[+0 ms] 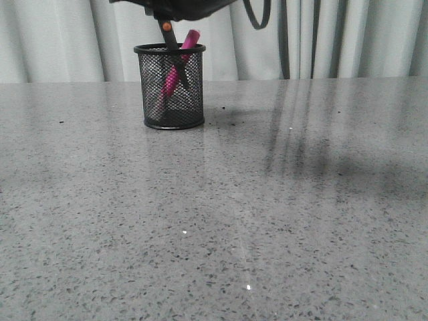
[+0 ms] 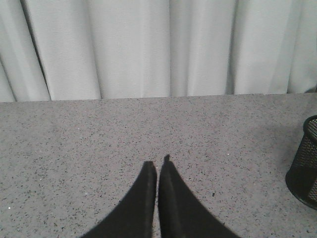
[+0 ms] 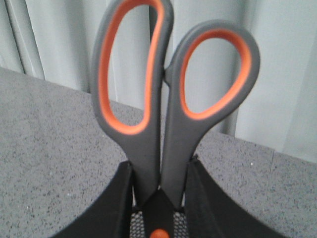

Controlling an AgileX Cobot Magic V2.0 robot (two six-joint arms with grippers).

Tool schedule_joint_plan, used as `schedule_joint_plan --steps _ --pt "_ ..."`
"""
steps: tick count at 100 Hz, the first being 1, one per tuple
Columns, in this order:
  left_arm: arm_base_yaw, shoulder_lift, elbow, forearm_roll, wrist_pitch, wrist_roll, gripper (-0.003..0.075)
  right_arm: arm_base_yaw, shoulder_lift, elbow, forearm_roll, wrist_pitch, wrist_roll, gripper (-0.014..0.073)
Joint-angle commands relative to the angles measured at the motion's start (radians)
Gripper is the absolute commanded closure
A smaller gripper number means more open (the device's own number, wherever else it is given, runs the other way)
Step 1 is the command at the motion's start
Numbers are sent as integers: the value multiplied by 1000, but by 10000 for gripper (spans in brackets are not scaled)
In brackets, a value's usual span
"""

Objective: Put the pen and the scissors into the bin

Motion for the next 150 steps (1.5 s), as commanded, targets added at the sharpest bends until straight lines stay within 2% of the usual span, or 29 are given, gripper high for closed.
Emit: schedule_joint_plan --steps 1,41,48,62,77,86,105,113,120,129,140,150 --pt "2 -6 -26 -5 -37 -4 739 -1 -41 -20 -17 -82 1 670" --pt "2 -6 -26 -5 -35 -4 739 -1 -38 -20 -17 -44 1 669" --pt "2 -6 -26 -5 -35 -4 739 -1 -38 -20 -17 -27 1 643" --pt "2 -6 -26 -5 -35 -4 739 -1 -38 -20 -17 -16 1 506" --pt "2 -6 -26 -5 -35 -4 739 -1 -42 -20 -17 -42 1 296" --pt "2 -6 -26 -5 -35 -4 739 -1 -51 -20 -17 -61 1 244" --pt "2 -6 -26 -5 -35 -4 739 -1 -97 -20 -17 -88 1 246" --pt "2 -6 -26 -5 -35 -4 739 -1 -133 -20 -17 -109 1 277" --pt "2 -6 -26 -5 -35 -4 739 -1 -172 -20 -17 -121 1 342" --pt "2 -6 -26 -5 -35 -4 739 -5 -231 -20 -17 -123 1 466" --pt "2 -6 -26 -5 -35 -4 739 -25 -314 -12 -17 -63 1 671" --pt "2 -6 -26 -3 -35 -4 739 -56 -396 31 -17 -17 -6 666"
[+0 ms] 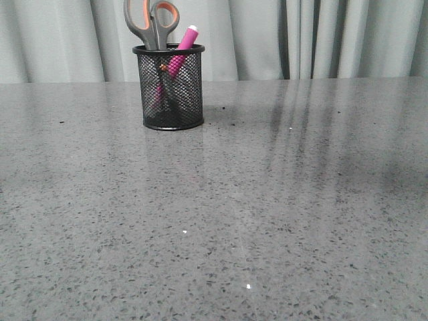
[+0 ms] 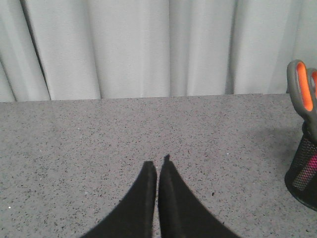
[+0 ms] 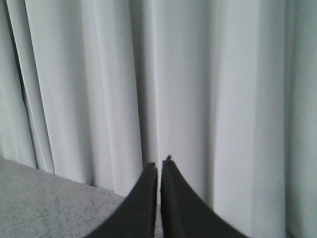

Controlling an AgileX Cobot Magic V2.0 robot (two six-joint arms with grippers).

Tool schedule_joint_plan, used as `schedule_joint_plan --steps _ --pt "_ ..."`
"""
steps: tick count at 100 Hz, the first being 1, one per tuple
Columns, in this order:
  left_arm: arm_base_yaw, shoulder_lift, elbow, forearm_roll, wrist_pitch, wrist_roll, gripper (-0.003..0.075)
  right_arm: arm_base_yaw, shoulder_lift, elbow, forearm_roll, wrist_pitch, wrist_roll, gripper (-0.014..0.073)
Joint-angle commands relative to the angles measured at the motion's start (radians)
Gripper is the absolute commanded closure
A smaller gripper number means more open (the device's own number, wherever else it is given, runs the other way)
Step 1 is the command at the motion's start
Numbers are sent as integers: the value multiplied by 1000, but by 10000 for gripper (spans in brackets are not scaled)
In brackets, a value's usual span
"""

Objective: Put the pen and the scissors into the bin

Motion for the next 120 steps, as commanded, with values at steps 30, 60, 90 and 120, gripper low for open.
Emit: schedule_joint_plan --steps 30,60,90,120 --pt "2 -48 5 -3 -50 -4 739 -187 -413 360 -17 -23 -72 666" --pt "2 -341 238 -17 -127 -4 739 -267 -758 819 -17 -128 -72 666" --pt "2 -648 374 -119 -111 -4 739 -267 -1050 1120 3 -190 -72 666" --pt "2 -685 375 -120 -105 -4 739 -267 -1120 1191 10 -247 -72 666"
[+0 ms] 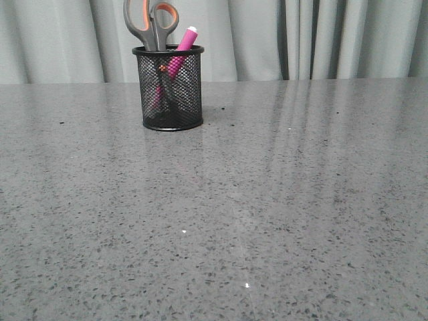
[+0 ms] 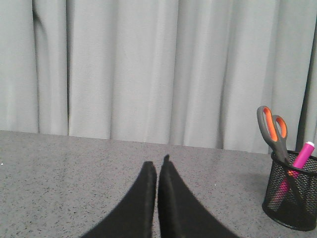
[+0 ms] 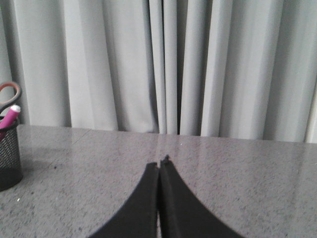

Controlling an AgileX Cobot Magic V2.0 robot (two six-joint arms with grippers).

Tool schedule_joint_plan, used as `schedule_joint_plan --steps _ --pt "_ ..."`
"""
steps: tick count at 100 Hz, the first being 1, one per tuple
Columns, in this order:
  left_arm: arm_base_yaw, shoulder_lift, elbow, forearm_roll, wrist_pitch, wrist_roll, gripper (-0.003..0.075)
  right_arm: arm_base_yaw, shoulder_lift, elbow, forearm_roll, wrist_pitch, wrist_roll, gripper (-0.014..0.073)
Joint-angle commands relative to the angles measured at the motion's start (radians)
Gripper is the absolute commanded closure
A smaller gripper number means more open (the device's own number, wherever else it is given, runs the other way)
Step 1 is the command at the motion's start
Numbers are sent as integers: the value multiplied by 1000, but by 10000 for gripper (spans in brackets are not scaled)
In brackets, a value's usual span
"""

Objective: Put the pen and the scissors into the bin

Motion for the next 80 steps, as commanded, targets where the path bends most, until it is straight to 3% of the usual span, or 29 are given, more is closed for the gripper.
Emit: schedule_joint_plan --steps 1,80 --pt "2 10 -26 -14 -39 -4 739 -7 -1 -25 -17 -103 -10 666" --pt "2 10 -26 -38 -39 -4 739 -7 -1 -25 -17 -108 -10 666"
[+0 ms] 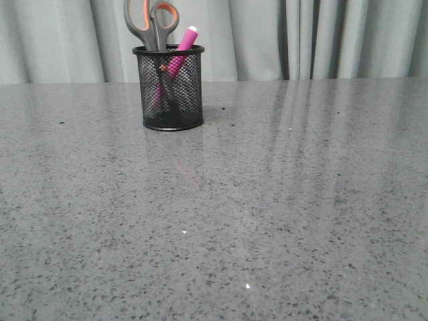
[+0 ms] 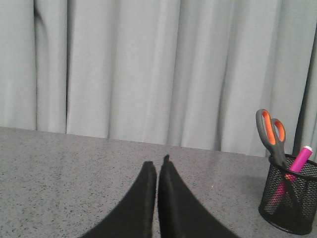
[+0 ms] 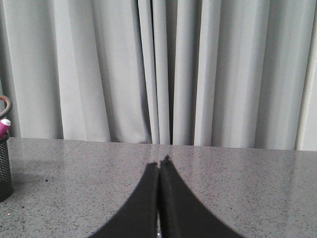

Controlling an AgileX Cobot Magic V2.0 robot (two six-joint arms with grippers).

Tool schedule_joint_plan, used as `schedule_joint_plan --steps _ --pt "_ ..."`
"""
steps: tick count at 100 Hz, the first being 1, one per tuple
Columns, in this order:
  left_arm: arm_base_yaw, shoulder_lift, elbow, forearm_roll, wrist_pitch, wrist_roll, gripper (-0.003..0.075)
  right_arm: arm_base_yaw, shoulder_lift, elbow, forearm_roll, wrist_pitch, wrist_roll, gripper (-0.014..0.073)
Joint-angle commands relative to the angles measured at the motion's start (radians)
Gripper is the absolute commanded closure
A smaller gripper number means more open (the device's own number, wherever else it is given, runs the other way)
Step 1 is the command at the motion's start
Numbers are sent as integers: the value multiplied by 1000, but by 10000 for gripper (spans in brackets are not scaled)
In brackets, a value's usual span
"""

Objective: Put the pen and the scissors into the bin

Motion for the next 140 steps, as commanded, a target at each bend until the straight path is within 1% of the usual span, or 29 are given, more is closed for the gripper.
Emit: schedule_joint_plan --steps 1,21,28,31,32,34,38,39,40,43,44,45,46,48,51,69,74,86,93,140 --pt "2 10 -26 -9 -39 -4 739 -7 2 -27 -23 -71 -10 666" --pt "2 10 -26 -6 -42 -4 739 -7 2 -27 -23 -71 -10 666" --pt "2 14 -26 74 -47 -16 739 -7 2 -27 -23 -71 -10 666" --pt "2 16 -26 137 -47 -59 739 -7 2 -27 -23 -71 -10 666" --pt "2 16 -26 156 -47 -75 739 -7 2 -27 -23 -71 -10 666" --pt "2 17 -26 229 -48 -160 739 -7 2 -27 -23 -71 -10 666" --pt "2 20 -23 416 -51 -298 739 -7 2 -27 -23 -71 -10 666" --pt "2 20 -22 483 -51 -359 739 -7 2 -27 -23 -71 -10 666" --pt "2 20 -21 517 -56 -391 739 -7 2 -27 -23 -71 -10 666" --pt "2 20 -10 646 -67 -544 739 -7 2 -27 -23 -71 -10 666" --pt "2 20 -7 705 -71 -572 739 -7 2 -27 -23 -71 -10 666" --pt "2 20 -5 732 -76 -600 739 -7 2 -27 -23 -71 -10 666" --pt "2 20 1 782 -78 -649 739 -7 2 -27 -23 -71 -10 666" --pt "2 20 12 824 -85 -708 739 -7 2 -27 -23 -71 -10 666" --pt "2 20 27 886 -93 -758 739 -7 2 -27 -23 -71 -10 666" --pt "2 -2 133 939 -99 -800 739 -7 2 -27 -23 -71 -10 666" --pt "2 -23 159 964 -99 -822 739 -7 2 -27 -23 -71 -10 666" --pt "2 -96 235 964 -99 -840 739 -7 2 -27 -23 -71 -10 666" --pt "2 -136 231 962 -4 -840 739 -7 2 -27 -23 -71 -10 666" --pt "2 -133 233 959 13 -840 739 -7 2 -27 -23 -69 -10 666"
